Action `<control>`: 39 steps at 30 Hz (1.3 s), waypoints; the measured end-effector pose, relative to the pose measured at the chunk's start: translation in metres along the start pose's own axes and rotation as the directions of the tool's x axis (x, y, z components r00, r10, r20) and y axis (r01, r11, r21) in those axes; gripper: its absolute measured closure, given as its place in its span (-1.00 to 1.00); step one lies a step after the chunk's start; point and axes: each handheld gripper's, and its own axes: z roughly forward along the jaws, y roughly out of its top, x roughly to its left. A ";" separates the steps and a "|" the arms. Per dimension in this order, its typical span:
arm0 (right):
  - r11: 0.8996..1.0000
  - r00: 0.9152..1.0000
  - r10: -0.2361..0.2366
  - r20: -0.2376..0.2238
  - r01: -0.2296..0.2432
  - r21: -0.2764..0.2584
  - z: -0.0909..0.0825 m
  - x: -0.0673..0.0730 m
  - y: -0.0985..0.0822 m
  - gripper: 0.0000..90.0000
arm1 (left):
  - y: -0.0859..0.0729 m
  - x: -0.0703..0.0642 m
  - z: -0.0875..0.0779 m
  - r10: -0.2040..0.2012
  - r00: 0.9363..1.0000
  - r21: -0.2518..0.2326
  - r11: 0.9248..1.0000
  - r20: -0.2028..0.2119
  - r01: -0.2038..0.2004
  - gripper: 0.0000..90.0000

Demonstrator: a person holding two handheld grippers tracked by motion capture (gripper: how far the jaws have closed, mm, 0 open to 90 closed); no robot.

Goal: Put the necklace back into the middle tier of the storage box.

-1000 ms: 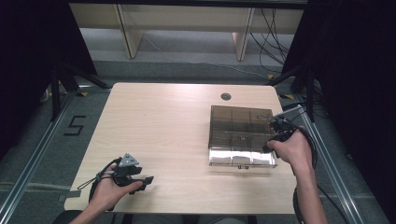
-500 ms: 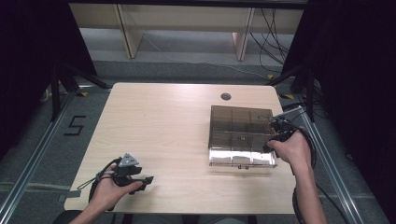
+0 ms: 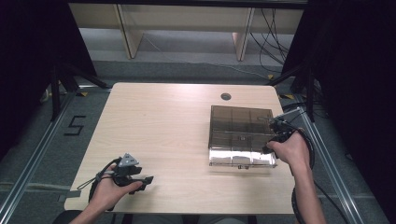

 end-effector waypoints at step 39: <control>1.000 1.000 0.009 0.024 -0.009 0.011 0.015 -0.005 0.001 0.95 | 0.000 0.000 0.000 -0.005 1.000 -0.001 1.000 -0.009 0.005 -0.16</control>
